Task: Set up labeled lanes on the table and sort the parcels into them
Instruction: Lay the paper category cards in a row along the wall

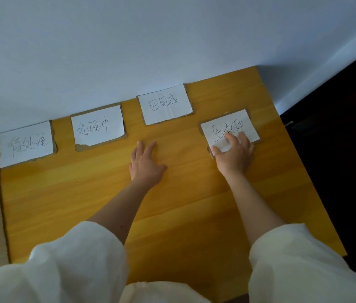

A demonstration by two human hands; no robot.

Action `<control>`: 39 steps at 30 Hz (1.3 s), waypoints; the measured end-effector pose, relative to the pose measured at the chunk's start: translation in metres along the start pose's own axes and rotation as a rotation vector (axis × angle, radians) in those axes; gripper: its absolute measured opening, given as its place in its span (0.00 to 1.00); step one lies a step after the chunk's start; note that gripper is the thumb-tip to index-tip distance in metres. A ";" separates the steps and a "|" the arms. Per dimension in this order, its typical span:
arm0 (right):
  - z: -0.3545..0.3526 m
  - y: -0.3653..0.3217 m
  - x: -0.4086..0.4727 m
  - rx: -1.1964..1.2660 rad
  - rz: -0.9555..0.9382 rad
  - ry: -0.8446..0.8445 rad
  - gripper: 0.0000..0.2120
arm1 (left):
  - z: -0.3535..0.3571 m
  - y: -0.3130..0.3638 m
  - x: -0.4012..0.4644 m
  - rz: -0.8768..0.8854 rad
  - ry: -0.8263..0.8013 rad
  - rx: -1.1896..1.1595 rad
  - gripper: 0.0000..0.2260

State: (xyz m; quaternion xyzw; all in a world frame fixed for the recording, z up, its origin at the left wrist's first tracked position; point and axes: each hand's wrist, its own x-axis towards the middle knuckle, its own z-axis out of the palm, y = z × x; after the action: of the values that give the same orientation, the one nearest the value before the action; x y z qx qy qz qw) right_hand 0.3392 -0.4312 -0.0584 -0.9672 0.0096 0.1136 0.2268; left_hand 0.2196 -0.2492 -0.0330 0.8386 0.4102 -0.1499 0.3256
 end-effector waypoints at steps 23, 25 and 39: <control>-0.004 -0.050 0.112 -0.004 -0.033 0.129 0.17 | -0.007 0.014 0.024 -0.012 -0.006 0.322 0.44; -0.002 -0.053 0.115 -0.011 -0.040 0.135 0.17 | -0.006 0.014 0.023 -0.010 -0.007 0.327 0.44; 0.005 -0.056 0.129 -0.056 -0.059 0.136 0.16 | -0.006 0.013 0.025 0.014 -0.020 0.370 0.44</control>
State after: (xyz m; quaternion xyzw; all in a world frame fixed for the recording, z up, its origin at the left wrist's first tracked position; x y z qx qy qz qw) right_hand 0.4676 -0.3741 -0.0674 -0.9785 -0.0066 0.0414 0.2020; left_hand 0.2445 -0.2363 -0.0358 0.8856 0.3666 -0.2287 0.1706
